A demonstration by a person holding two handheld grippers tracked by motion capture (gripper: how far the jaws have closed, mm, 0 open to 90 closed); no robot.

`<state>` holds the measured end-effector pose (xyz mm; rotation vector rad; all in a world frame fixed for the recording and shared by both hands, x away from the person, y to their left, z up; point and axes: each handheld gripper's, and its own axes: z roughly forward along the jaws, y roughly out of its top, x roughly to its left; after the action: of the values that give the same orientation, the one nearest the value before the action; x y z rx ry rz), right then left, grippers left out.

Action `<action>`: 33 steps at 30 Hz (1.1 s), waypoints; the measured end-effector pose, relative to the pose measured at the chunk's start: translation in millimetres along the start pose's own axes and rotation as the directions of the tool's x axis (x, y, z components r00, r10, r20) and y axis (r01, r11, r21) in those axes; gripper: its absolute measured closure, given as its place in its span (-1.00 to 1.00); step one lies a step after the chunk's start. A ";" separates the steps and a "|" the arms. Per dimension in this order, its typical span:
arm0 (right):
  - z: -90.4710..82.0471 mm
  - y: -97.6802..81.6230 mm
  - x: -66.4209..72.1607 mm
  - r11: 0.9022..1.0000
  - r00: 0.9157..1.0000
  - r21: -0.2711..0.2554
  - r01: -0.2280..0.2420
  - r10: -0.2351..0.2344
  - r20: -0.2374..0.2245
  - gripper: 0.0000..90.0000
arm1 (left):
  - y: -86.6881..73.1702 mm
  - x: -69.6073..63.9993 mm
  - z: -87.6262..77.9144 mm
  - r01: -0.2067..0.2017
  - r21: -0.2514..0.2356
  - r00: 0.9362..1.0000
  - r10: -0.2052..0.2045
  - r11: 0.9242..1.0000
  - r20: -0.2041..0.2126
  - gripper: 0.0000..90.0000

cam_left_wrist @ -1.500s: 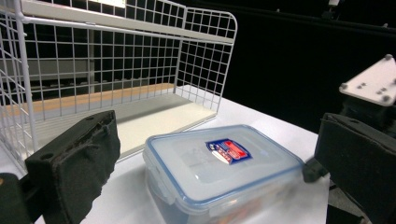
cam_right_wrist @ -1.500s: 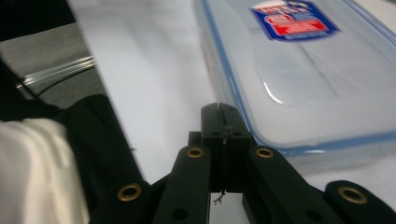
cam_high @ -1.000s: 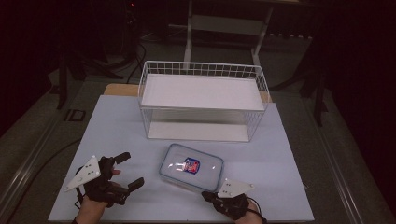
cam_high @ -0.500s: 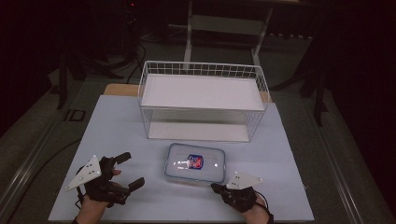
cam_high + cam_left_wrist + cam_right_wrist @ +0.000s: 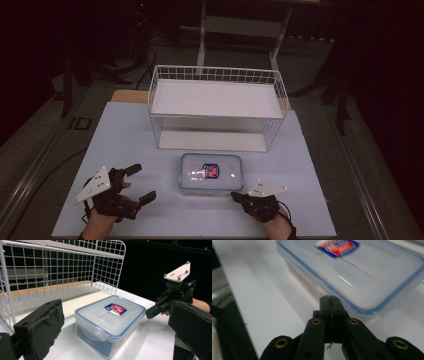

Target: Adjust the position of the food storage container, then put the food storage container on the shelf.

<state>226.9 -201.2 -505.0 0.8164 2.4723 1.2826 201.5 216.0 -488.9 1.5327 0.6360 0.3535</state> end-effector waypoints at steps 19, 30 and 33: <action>-41.2 25.6 -27.1 0.970 0.998 -0.235 -0.062 0.061 -0.010 -0.76 | 22.7 -4.3 18.5 -0.018 0.121 0.999 0.023 0.993 -0.040 -1.00; -56.9 49.0 -46.3 0.963 0.999 -0.269 0.019 -0.005 0.052 -0.66 | 58.1 -4.8 46.7 0.024 0.171 1.000 -0.022 0.985 -0.016 -1.00; -58.8 53.7 -49.8 0.970 0.998 -0.243 0.013 0.004 0.067 -0.62 | 67.1 -6.3 53.7 0.014 0.182 1.000 -0.012 0.983 -0.012 -1.00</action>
<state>261.0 -245.1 -429.3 0.7764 2.2070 1.4943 239.6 171.0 -426.0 1.7011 0.7017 0.3003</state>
